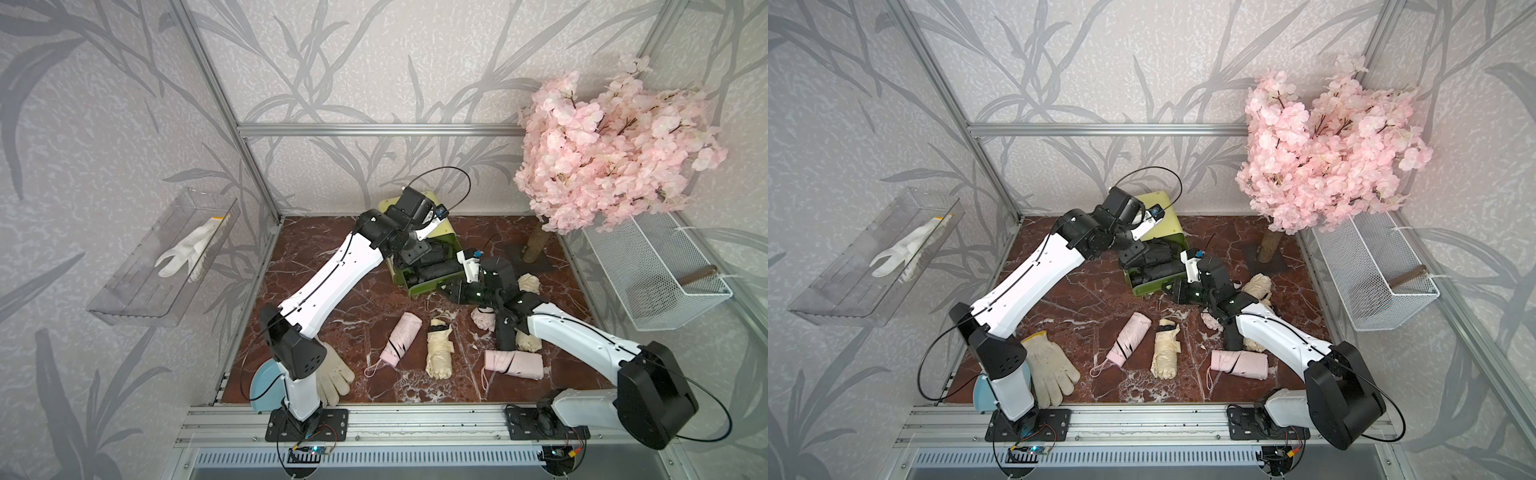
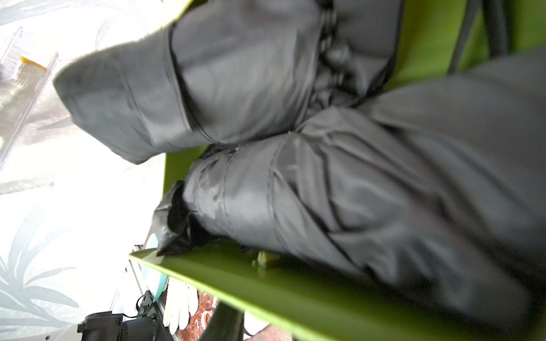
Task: Place the umbrella in the drawer by color
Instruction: Place the umbrella in the drawer.
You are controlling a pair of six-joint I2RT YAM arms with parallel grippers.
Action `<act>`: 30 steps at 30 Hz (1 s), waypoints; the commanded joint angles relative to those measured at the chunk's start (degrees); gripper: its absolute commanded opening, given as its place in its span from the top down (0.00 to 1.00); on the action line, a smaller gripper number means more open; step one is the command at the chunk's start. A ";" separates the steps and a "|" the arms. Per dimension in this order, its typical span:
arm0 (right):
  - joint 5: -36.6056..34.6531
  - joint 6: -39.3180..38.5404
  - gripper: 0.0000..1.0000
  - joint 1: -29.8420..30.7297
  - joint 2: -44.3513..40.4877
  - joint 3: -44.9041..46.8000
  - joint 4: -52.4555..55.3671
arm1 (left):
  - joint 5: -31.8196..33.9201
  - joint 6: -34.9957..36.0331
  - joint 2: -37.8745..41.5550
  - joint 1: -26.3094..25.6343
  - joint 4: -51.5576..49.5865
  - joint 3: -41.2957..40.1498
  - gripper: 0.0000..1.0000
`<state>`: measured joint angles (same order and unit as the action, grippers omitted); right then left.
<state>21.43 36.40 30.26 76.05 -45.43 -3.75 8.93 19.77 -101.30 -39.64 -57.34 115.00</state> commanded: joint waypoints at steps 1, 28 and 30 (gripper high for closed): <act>-0.52 0.34 0.91 -0.42 -0.82 -0.19 -0.08 | -3.54 -5.26 3.27 0.69 8.70 -5.60 0.29; -0.13 0.08 0.91 -0.42 -0.99 -0.70 0.32 | 1.17 -25.02 11.46 5.31 16.67 -26.13 0.83; -0.08 0.12 0.91 -0.42 -0.90 -0.67 0.32 | 0.56 -25.51 10.94 5.27 17.28 -26.34 0.85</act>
<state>21.56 36.38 30.26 76.07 -45.45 -3.36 9.21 -4.54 -89.58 -34.63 -41.39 88.64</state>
